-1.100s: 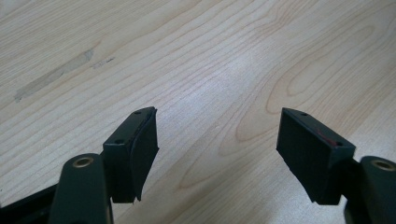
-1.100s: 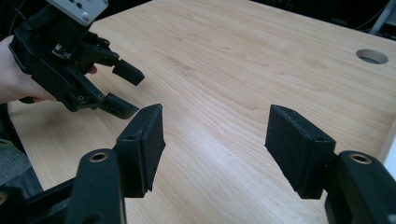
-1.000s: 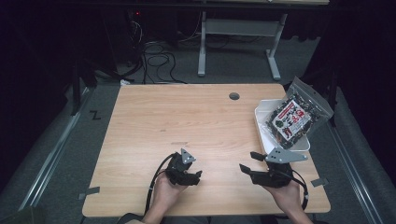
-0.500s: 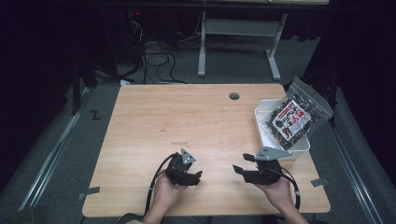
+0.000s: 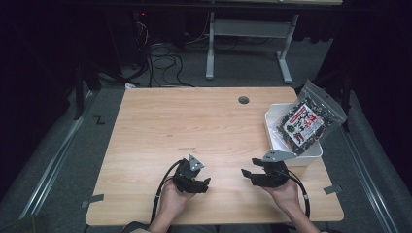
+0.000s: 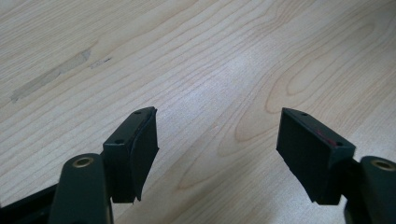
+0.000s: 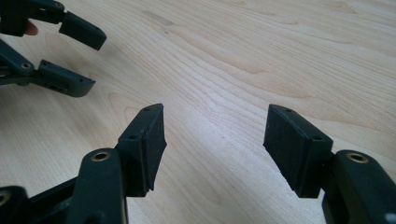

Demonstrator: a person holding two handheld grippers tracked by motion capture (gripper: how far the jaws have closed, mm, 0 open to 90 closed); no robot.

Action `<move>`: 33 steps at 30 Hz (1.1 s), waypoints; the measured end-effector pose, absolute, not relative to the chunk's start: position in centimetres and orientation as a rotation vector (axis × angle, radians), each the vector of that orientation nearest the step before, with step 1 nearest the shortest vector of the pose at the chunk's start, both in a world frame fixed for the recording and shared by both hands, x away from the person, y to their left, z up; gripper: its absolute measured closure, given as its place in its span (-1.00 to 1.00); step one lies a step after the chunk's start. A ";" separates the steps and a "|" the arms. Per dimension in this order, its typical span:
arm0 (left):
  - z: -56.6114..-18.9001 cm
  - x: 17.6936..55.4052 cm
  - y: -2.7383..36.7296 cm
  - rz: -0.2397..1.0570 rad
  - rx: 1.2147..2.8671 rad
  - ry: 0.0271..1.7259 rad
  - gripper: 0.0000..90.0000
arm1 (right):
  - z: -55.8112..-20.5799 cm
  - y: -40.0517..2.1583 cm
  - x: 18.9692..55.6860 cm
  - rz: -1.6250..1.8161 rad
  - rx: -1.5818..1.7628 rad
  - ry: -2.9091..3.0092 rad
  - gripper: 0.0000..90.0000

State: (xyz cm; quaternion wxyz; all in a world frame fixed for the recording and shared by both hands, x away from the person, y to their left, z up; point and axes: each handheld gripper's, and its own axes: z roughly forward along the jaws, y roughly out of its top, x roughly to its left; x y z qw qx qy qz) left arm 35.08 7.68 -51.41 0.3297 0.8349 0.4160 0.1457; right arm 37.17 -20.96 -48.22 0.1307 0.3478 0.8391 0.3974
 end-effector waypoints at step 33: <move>-51.4 35.1 7.7 0.376 2.180 1.090 -0.34 | -51.1 -22.6 39.0 1.111 1.136 2.396 -0.11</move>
